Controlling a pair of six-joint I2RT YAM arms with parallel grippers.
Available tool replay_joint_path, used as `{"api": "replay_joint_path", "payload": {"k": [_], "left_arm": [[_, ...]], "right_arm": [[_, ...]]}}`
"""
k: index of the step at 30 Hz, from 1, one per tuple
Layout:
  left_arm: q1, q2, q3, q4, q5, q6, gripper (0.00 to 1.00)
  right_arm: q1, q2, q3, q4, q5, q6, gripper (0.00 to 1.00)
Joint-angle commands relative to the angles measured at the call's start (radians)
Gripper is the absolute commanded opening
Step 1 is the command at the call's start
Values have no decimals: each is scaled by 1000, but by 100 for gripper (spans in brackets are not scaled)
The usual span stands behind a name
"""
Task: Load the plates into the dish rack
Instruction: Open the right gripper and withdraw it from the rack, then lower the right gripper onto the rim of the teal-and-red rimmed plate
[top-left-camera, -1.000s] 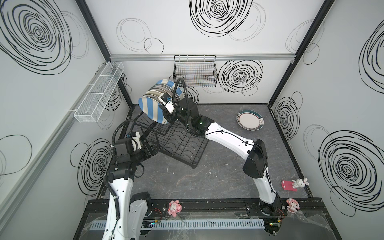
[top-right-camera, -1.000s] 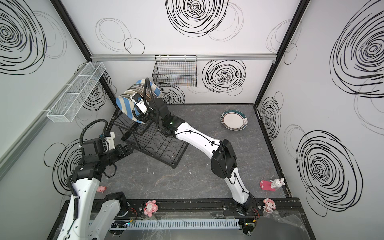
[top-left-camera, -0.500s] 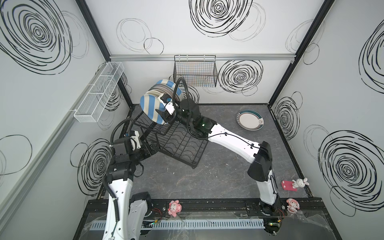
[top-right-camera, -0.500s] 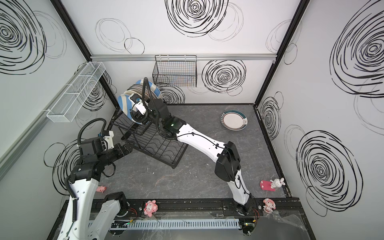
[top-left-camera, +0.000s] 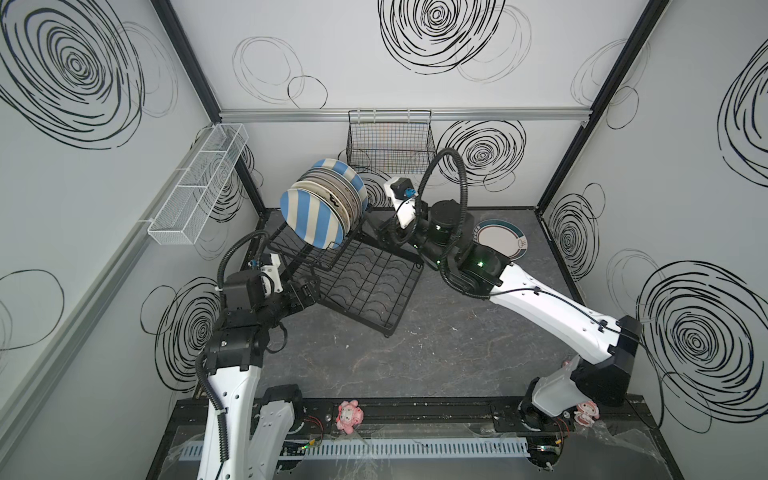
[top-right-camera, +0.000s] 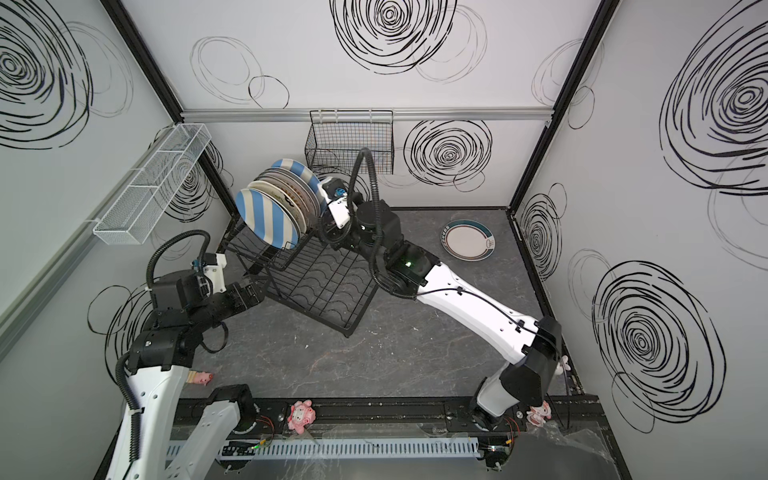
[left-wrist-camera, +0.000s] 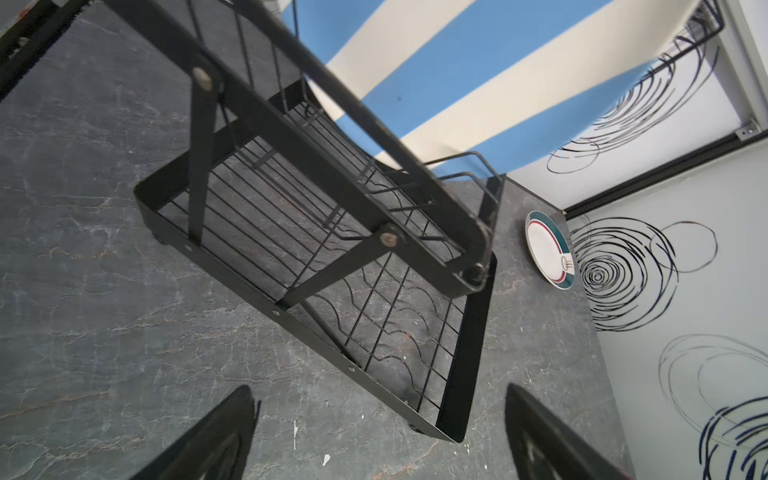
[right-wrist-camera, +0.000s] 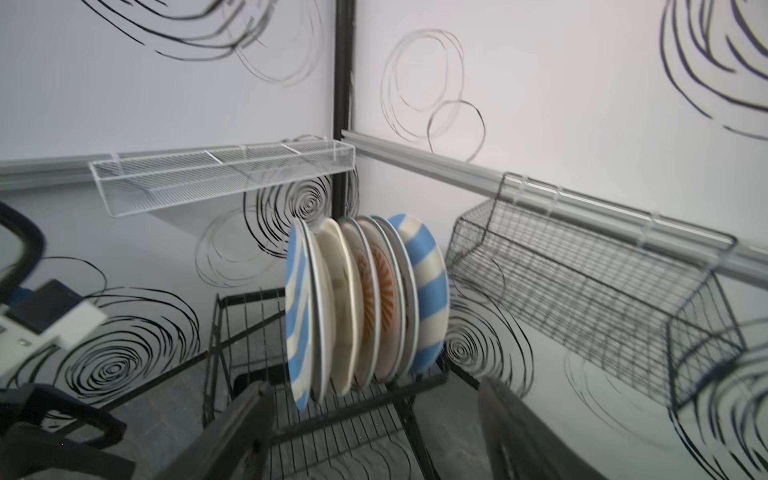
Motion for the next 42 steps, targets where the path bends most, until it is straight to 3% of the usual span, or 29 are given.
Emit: {"api": "replay_joint_path", "payload": {"k": [1, 6, 11, 15, 18, 23, 29, 42], "left_arm": [[-96, -8, 38, 13, -61, -54, 96], [-334, -11, 19, 96, -165, -109, 96], [-555, 9, -14, 185, -304, -155, 96], [-706, 54, -78, 319, -347, -176, 96], [-767, 97, -113, 405, -341, -173, 96], [-830, 127, -131, 480, -372, -173, 96], [-838, 165, -150, 521, -370, -170, 96], [-806, 222, -175, 574, -308, -155, 96]], "right_arm": [[-144, -96, -146, -74, 40, 131, 81], [-449, -206, -393, -143, -38, 250, 84], [-714, -168, -516, -151, -113, 289, 85], [-836, -41, -505, -77, -224, 312, 86], [-869, 78, -420, -87, -254, 309, 87], [-906, 277, -232, -147, -298, 305, 88], [-914, 463, -57, -238, -363, 318, 88], [-911, 568, -44, -189, -403, 334, 87]]}}
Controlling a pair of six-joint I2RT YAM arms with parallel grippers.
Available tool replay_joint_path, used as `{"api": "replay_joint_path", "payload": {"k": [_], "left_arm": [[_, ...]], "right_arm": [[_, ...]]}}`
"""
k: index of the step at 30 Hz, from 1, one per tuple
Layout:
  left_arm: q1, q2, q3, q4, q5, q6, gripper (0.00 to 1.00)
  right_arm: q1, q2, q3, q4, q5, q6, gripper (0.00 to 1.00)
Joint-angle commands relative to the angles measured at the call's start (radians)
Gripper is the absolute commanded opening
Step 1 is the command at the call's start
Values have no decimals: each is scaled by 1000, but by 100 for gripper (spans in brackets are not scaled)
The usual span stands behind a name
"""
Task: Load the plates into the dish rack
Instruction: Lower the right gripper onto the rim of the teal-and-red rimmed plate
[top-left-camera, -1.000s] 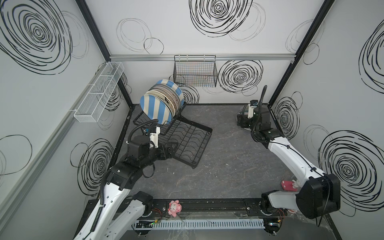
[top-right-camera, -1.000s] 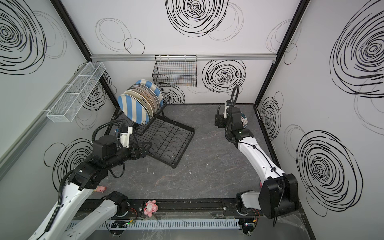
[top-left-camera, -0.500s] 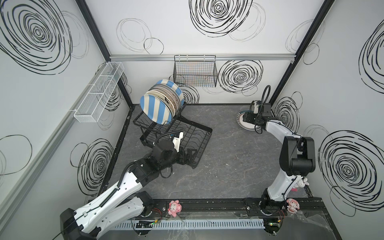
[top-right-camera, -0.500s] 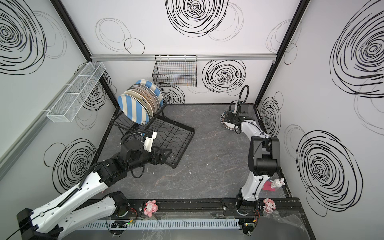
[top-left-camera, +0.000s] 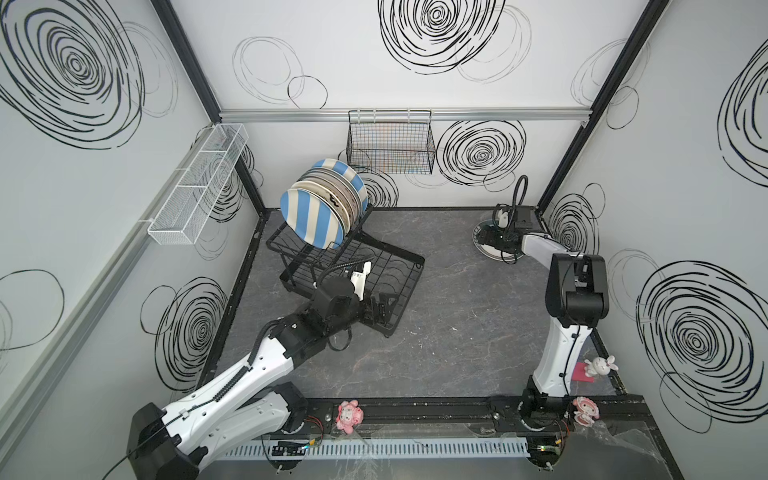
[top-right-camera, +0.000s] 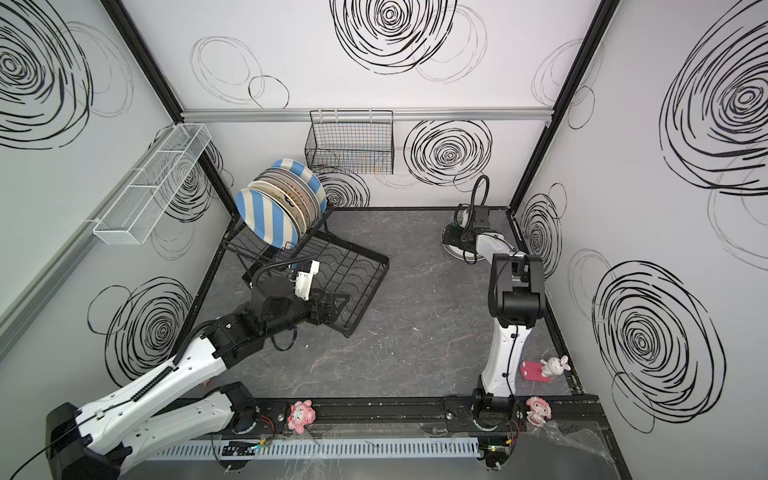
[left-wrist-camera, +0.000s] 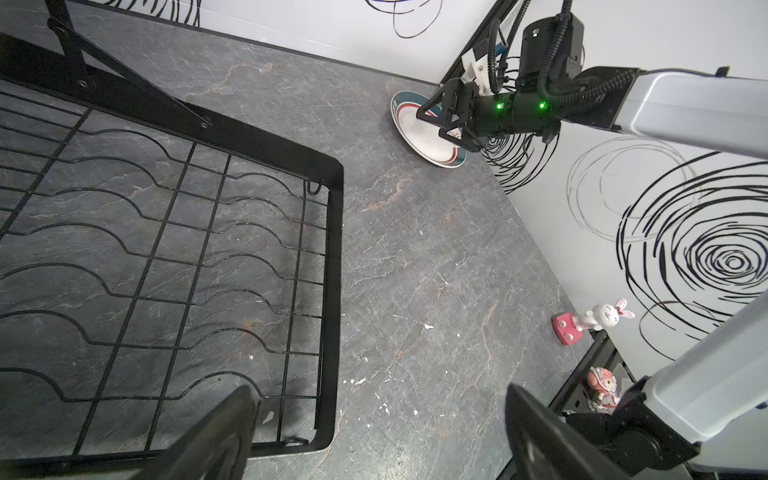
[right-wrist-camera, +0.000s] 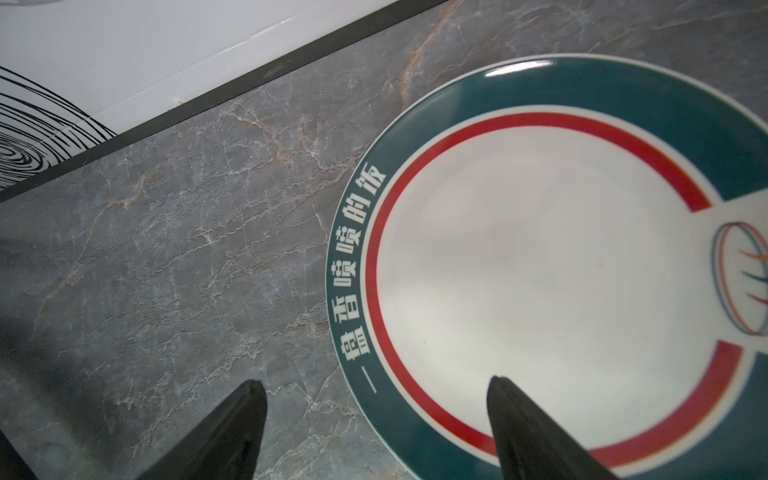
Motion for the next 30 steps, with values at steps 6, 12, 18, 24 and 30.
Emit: {"api": "replay_joint_path", "payload": {"k": [6, 12, 18, 24, 30], "left_arm": [[16, 16, -13, 73, 38, 5, 96], [21, 23, -4, 57, 51, 15, 96], [22, 16, -6, 56, 49, 17, 96], [24, 18, -6, 54, 54, 19, 96], [25, 22, -7, 51, 57, 19, 96]], "right_arm": [[-2, 48, 17, -1, -14, 9, 87], [-2, 84, 15, -21, -28, -13, 87], [-1, 87, 3, -34, -20, -22, 87], [11, 46, -61, -29, -34, -19, 87], [54, -13, -179, -15, -28, -16, 87]]}}
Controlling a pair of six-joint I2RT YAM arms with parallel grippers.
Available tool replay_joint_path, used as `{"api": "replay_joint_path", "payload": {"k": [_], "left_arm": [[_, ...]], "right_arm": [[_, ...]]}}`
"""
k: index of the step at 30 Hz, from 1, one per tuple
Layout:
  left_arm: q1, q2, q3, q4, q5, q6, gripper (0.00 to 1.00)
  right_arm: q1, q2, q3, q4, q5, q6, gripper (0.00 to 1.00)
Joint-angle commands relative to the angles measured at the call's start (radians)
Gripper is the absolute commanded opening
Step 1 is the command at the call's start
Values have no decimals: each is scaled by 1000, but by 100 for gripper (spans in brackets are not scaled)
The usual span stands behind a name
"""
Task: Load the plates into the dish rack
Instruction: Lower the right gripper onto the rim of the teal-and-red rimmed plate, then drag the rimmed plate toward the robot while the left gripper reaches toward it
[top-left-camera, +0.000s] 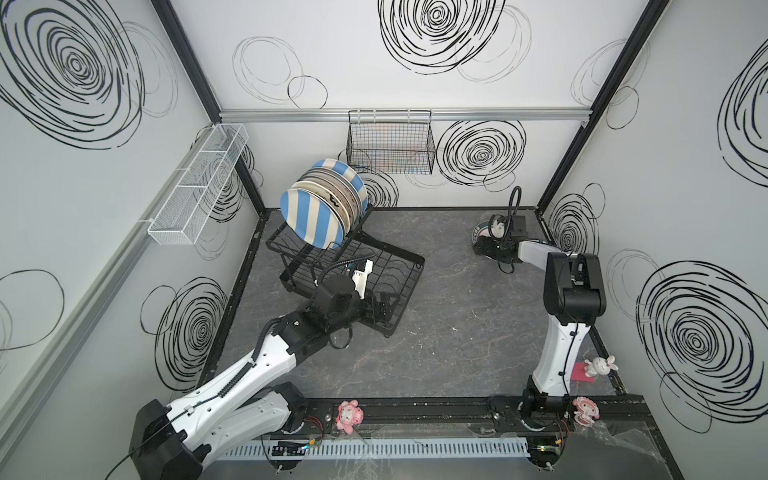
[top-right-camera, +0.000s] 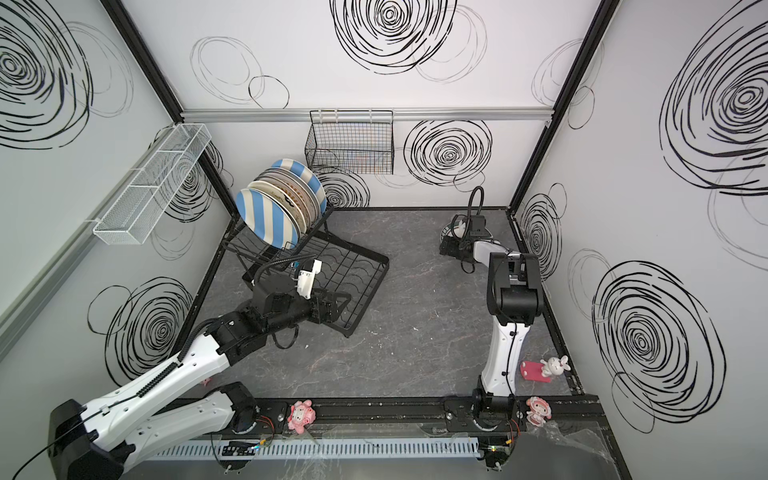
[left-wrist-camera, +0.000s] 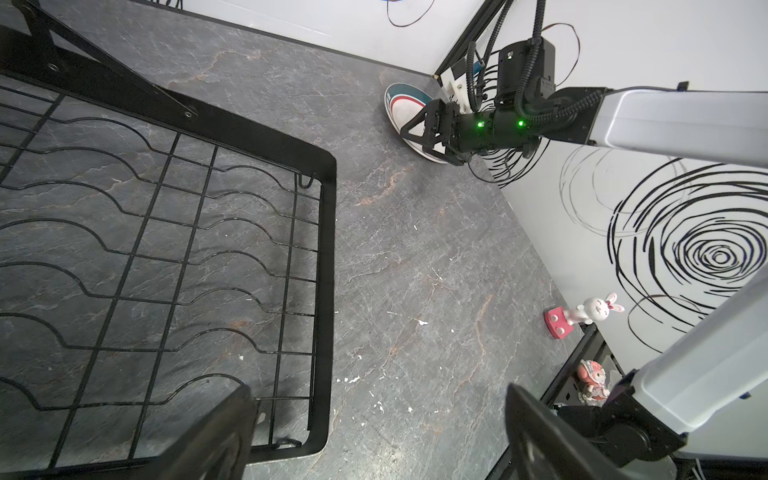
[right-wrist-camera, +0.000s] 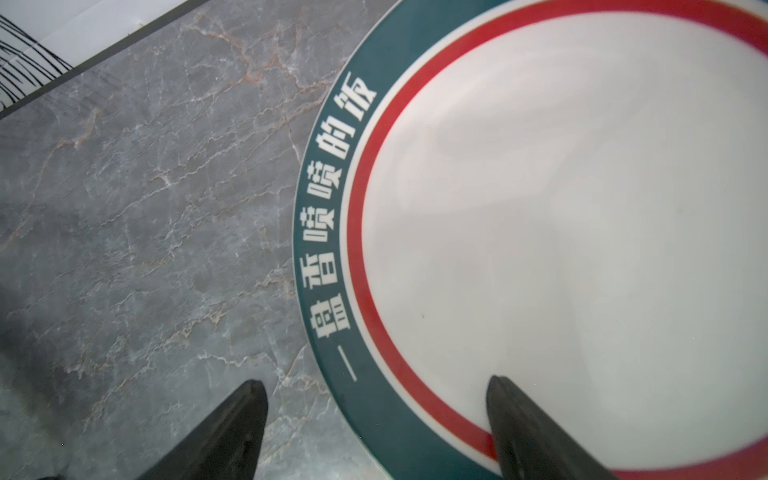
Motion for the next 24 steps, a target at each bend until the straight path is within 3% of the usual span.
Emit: {"api": "replay_joint_path", "payload": {"k": [1, 15, 24], "left_arm": [[7, 3, -6, 40, 9, 14, 96], [7, 0, -11, 26, 9, 15, 96], [0, 22, -12, 43, 21, 9, 96]], "right_arm": [[43, -28, -78, -72, 5, -1, 87], [165, -318, -488, 0, 2, 61, 87], [353, -577, -728, -12, -76, 125, 87]]}}
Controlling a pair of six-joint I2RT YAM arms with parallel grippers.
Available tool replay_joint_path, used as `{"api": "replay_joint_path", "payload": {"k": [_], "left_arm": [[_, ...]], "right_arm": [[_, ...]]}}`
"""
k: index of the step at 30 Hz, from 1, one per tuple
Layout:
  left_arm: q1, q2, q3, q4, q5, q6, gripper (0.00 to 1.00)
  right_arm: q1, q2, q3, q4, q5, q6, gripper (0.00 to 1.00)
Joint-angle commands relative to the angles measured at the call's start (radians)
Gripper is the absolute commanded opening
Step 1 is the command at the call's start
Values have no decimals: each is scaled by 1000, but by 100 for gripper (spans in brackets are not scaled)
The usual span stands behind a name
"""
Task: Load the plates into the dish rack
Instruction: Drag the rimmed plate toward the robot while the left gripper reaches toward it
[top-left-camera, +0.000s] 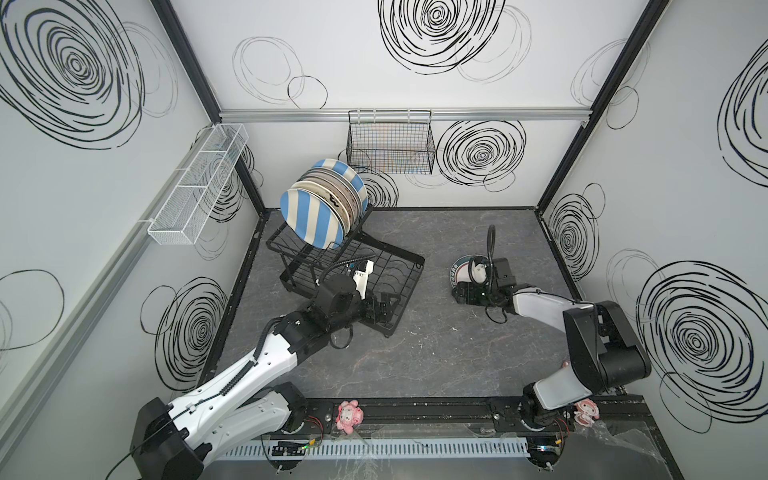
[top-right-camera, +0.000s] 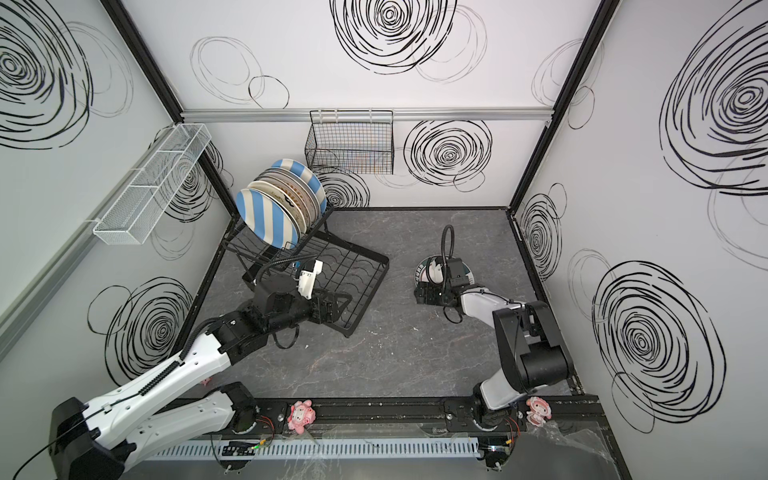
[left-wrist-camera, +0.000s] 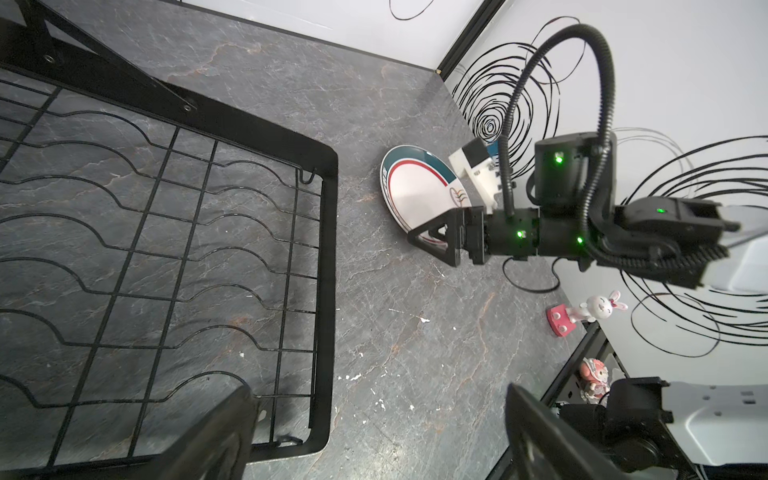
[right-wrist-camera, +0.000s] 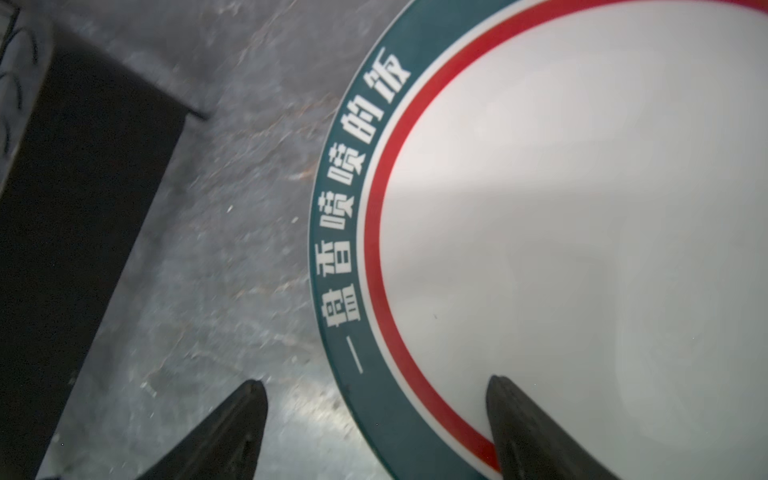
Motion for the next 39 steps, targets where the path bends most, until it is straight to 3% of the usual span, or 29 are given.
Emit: {"api": "replay_joint_path", "payload": {"k": [1, 6, 11, 17, 21, 34, 39], "left_arm": [[-4, 11, -12, 46, 12, 5, 96], [-30, 37, -18, 72, -2, -8, 96], [-72, 92, -16, 123, -10, -16, 96], [-134, 228, 3, 200, -72, -47, 96], [-164, 356, 79, 205, -96, -54, 96], [-203, 533, 191, 231, -31, -16, 96], [-199, 506, 180, 217, -40, -7, 96]], "right_arm": [[68, -63, -61, -133, -55, 61, 87], [91, -223, -124, -204, -110, 107, 87], [36, -399, -83, -354, 50, 120, 88], [-82, -574, -160, -263, 151, 298, 84], [-145, -670, -248, -202, 159, 354, 83], [-278, -590, -387, 8, 9, 351, 85], [-345, -539, -405, 74, -58, 343, 76]]}}
